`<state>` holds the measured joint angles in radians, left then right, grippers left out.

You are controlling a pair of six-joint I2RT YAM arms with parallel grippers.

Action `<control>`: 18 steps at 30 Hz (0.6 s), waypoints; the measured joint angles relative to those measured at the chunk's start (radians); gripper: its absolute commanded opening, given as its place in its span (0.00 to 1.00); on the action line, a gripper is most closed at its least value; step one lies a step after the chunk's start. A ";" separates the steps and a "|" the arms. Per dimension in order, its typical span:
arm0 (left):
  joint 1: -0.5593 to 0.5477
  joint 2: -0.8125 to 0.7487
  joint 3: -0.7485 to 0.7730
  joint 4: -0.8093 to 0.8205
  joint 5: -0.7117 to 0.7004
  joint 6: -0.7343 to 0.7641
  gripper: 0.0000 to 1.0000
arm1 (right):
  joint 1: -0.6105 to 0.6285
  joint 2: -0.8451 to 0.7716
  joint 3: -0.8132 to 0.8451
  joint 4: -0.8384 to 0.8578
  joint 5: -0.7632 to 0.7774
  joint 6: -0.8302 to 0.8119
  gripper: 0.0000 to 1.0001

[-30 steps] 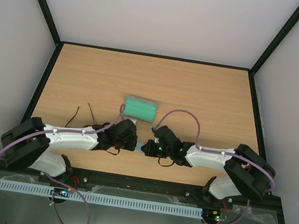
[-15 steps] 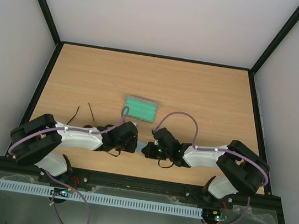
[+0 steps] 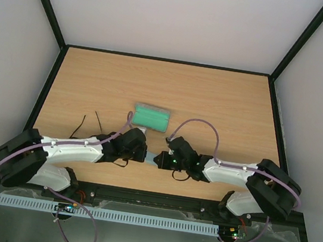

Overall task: Organize the sunglasses
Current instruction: Adjust the glasses cleaning cloth at the center of the board.

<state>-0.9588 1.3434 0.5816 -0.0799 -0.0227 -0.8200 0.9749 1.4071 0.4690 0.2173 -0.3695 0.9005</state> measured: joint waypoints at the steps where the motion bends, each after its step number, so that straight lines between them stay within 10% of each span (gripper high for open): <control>1: 0.000 -0.011 0.005 -0.009 0.000 0.000 0.02 | 0.000 -0.015 0.001 -0.007 0.002 -0.001 0.02; 18: -0.051 0.108 0.023 0.030 0.024 -0.018 0.02 | 0.000 0.022 -0.041 0.001 0.010 0.002 0.01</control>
<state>-1.0100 1.4509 0.6041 -0.0498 0.0010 -0.8383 0.9749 1.4288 0.4278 0.2180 -0.3595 0.9028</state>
